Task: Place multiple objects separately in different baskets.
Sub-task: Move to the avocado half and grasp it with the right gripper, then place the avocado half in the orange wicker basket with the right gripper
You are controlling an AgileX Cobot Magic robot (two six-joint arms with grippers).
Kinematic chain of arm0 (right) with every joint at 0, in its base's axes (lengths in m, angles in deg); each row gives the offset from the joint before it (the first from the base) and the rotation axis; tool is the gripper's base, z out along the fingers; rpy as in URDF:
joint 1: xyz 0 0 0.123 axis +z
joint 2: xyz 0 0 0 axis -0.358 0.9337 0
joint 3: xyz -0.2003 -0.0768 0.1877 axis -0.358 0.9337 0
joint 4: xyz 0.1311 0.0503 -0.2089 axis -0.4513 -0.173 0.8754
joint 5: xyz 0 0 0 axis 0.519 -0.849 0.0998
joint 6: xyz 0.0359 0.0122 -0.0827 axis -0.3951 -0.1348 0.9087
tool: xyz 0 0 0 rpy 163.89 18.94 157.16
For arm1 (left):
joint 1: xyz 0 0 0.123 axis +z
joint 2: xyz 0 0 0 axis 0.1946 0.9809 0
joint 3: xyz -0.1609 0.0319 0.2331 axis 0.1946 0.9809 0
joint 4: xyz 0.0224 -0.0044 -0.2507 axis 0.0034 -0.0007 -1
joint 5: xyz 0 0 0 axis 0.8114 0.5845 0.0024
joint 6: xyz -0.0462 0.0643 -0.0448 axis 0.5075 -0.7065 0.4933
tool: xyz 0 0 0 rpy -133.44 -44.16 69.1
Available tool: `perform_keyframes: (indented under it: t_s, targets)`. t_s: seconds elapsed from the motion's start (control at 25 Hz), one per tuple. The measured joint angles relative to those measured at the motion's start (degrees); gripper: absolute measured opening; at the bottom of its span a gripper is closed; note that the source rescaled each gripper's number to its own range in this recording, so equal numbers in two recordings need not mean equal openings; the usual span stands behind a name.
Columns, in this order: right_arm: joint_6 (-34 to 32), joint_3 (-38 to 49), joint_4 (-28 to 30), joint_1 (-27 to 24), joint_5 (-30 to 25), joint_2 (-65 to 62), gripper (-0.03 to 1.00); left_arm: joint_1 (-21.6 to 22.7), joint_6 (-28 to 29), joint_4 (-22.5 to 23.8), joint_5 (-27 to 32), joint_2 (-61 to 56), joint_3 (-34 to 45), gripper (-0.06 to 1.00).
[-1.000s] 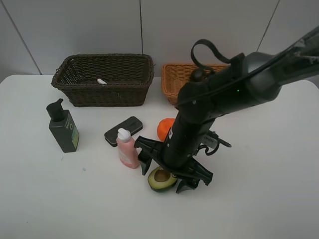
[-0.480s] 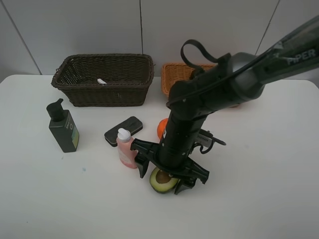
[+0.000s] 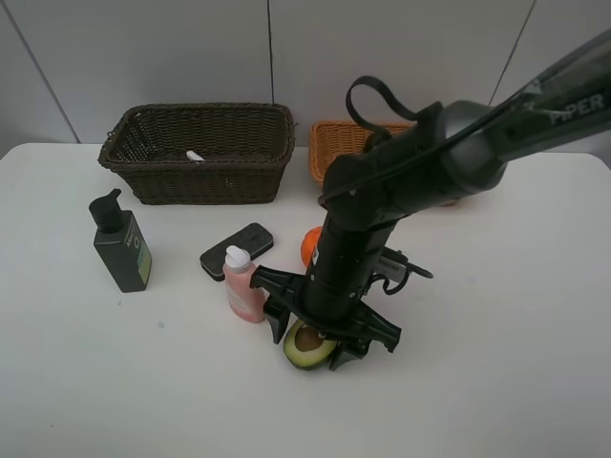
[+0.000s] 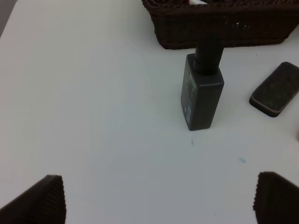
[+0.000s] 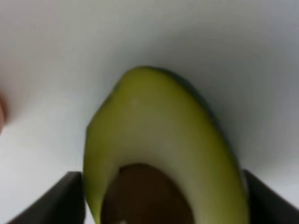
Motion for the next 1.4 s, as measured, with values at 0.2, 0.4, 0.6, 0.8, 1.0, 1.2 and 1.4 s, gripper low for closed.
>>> perform_keyframes:
  t_s: [0.2, 0.4, 0.6, 0.8, 1.0, 1.2, 1.4]
  targets:
    - [0.0, -0.2, 0.4, 0.0, -0.3, 0.0, 0.66, 0.0, 0.0, 0.0, 0.0, 0.0, 0.0, 1.0]
    - [0.0, -0.2, 0.8, 0.0, -0.8, 0.0, 0.66, 0.0, 0.0, 0.0, 0.0, 0.0, 0.0, 1.0]
    - [0.0, -0.2, 0.8, 0.0, -0.9, 0.0, 0.66, 0.0, 0.0, 0.0, 0.0, 0.0, 0.0, 1.0]
    - [0.1, -0.2, 1.0, 0.0, -1.3, -0.3, 0.66, 0.0, 0.0, 0.0, 0.0, 0.0, 0.0, 1.0]
    - [0.2, -0.2, 2.2, 0.0, -4.5, -5.2, 0.66, 0.0, 0.0, 0.0, 0.0, 0.0, 0.0, 1.0]
    - [0.2, -0.4, 4.9, -1.5, -9.6, -12.0, 0.66, 0.0, 0.0, 0.0, 0.0, 0.0, 0.0, 1.0]
    - [0.7, -5.6, 12.8, -5.7, -17.8, -16.3, 0.66, 0.0, 0.0, 0.0, 0.0, 0.0, 0.0, 1.0]
